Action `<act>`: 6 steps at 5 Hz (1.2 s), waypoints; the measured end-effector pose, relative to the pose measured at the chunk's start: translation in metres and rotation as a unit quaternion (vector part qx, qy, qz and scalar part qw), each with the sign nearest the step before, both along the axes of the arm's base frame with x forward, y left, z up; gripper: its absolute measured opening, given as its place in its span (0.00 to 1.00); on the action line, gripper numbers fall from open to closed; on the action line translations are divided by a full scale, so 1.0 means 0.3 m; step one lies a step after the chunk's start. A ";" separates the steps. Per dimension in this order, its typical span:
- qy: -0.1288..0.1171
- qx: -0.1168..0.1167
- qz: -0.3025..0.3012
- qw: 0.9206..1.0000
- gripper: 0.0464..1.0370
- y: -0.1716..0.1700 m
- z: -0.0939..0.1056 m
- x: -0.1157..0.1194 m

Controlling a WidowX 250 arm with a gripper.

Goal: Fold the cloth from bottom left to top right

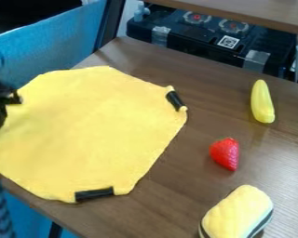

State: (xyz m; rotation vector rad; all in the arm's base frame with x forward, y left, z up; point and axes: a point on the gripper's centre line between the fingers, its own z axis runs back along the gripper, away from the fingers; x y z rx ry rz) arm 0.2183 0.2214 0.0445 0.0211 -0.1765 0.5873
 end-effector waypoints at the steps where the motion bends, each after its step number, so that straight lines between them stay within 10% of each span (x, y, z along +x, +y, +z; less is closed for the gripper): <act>1: 0.009 -0.026 0.018 0.999 0.02 -0.055 0.071 0.094; 3: 0.043 -0.082 0.076 0.993 0.02 -0.166 0.071 0.266; 6: 0.031 -0.090 0.054 0.994 0.02 -0.485 0.106 0.435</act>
